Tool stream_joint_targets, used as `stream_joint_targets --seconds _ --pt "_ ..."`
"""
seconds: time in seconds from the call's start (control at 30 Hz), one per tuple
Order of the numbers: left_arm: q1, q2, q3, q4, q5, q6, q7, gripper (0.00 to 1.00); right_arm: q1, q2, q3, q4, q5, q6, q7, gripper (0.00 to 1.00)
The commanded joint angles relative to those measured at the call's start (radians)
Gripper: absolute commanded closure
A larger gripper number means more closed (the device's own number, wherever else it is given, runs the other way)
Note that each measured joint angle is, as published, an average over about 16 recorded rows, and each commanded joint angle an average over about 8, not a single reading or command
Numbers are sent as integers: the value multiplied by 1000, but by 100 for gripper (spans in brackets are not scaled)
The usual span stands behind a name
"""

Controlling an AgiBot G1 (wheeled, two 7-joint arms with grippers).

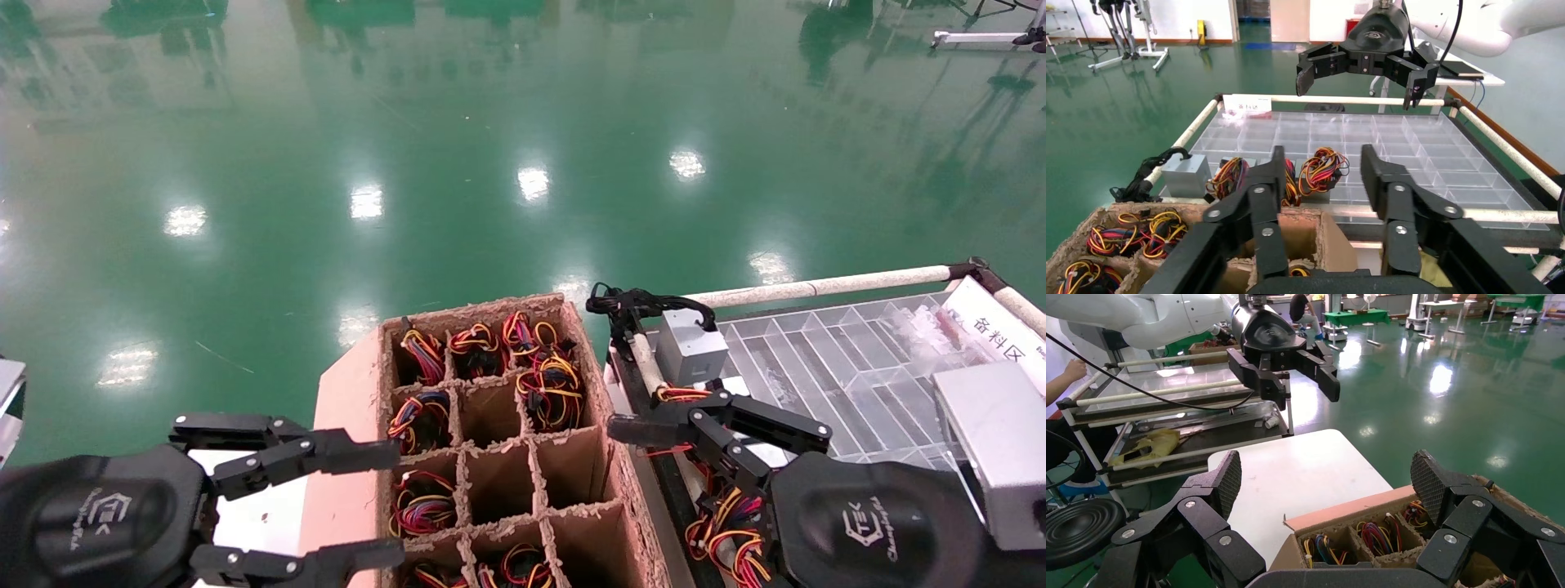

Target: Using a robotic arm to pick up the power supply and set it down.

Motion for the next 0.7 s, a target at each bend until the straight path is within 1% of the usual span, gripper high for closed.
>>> stream_joint_targets --seconds 0.03,0.57,0.7 --pt "0 0 0 0 0 0 0 100 0 0 0 0 0 0 0 0" --pt "0 0 0 0 0 0 0 100 0 0 0 -1 -2 1 0 0" --pt "0 0 0 0 0 0 0 100 14 -7 -10 -16 -29 8 -5 0"
